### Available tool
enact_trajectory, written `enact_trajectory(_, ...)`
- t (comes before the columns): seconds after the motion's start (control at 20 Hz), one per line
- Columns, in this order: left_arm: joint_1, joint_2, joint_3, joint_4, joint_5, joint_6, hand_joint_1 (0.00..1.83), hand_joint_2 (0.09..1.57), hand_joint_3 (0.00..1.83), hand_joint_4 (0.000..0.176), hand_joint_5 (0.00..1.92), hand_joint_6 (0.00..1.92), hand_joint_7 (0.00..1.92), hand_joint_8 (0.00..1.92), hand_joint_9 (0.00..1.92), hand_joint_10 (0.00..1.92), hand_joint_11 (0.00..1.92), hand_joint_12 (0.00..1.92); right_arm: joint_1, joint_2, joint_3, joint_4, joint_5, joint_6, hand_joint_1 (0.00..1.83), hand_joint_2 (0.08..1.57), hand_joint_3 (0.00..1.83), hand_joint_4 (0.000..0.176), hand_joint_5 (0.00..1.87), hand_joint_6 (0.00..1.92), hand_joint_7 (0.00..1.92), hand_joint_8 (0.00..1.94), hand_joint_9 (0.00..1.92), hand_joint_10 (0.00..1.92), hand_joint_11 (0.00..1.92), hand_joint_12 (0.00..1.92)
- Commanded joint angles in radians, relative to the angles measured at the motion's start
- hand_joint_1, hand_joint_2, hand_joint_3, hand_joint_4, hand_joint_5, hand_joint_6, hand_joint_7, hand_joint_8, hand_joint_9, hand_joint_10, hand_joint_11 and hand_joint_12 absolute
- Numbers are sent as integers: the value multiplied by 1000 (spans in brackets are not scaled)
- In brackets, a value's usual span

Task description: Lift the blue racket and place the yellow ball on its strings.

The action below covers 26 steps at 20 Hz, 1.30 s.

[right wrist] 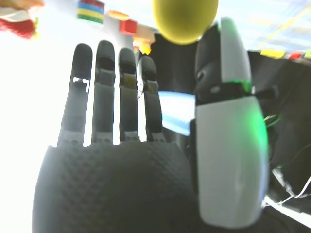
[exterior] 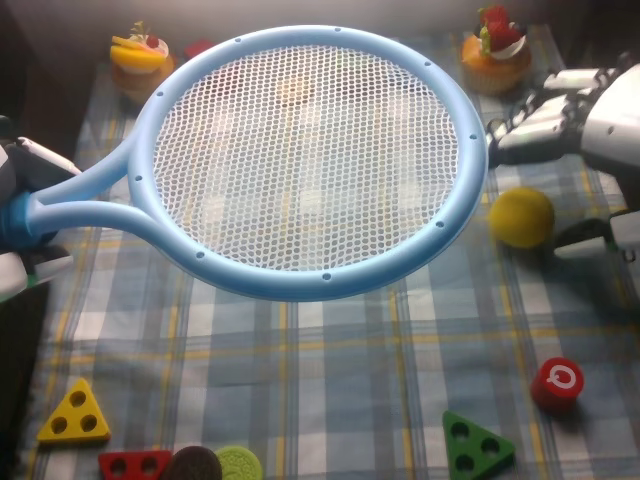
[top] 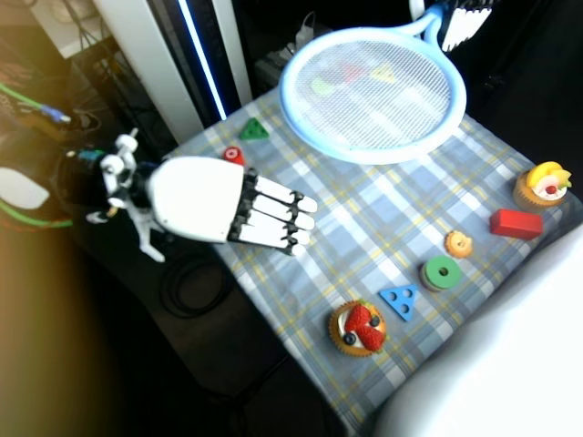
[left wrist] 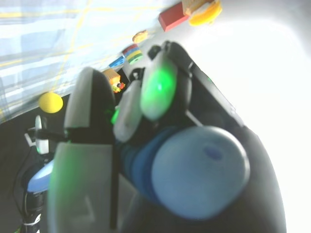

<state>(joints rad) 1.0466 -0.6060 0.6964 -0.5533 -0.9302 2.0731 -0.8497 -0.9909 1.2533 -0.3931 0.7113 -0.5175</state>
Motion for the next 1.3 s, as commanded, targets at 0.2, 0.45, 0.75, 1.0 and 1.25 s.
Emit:
enact_trajectory(0.2,-13,2,1,19,-107,-6,1548,1255,0,175,982,1921,1381,1921,1641,1921,1524,1921,35,-45,47,-29,49,81,1092,1001,2,33,636,9,834,48,850,92,382,1195)
enact_trajectory(0.45,-12,-1,4,20,-93,-6,1462,1296,5,176,1056,1921,1456,1921,1691,1921,1635,1921,57,-24,45,-9,78,81,1236,1108,1,0,1043,776,967,1171,840,1173,620,1521)
enact_trajectory(0.75,-45,-16,28,26,-31,51,1533,1262,0,176,936,1921,1422,1921,1689,1921,1652,1921,92,57,2,82,241,29,1235,1145,0,0,1053,746,821,1384,754,1235,666,1620)
enact_trajectory(1.0,-58,-30,45,20,3,54,1662,1207,0,176,875,1921,1355,1921,1682,1921,1367,1921,230,50,-8,-17,273,34,1217,1125,0,5,1035,877,903,1130,819,721,515,1269)
enact_trajectory(1.25,-102,-63,70,39,28,54,1634,1214,0,176,895,1921,1363,1921,1679,1921,1337,1817,345,-1,7,-181,276,132,1231,1093,0,35,1046,883,1035,900,928,384,465,801)
